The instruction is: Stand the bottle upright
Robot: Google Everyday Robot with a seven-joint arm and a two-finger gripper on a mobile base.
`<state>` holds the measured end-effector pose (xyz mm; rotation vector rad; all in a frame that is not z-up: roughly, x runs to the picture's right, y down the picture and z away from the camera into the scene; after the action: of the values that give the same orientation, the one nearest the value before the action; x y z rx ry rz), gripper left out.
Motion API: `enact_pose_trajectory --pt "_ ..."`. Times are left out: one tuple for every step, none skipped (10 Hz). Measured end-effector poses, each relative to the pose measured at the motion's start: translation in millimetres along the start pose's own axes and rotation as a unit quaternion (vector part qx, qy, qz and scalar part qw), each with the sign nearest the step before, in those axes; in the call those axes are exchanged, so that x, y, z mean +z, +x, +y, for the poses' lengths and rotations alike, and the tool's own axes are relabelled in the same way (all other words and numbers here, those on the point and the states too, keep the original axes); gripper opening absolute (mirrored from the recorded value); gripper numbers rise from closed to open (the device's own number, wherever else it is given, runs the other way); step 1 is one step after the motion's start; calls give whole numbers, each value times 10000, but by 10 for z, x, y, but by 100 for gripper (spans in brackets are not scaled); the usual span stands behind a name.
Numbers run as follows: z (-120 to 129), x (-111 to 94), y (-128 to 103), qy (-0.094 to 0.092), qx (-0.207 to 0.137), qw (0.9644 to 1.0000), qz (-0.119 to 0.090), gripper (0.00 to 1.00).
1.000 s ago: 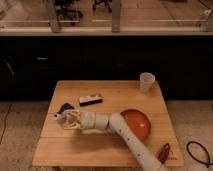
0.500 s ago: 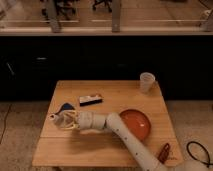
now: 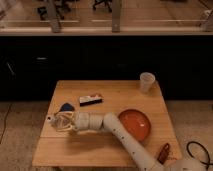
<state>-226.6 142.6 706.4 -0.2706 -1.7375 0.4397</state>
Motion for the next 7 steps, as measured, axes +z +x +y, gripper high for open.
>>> enact_pose_trajectory --pt "11 22 11 -19 16 10000 -15 0" --pt "16 39 28 -25 40 10000 -34 0" --pt "23 51 42 -35 60 10000 -49 0" --pt "32 63 54 -49 77 9999 -62 0" --pt "42 75 78 -57 111 9999 -85 0" --pt "45 76 87 -57 124 9999 -94 0" --pt "49 78 99 -58 139 9998 -105 0"
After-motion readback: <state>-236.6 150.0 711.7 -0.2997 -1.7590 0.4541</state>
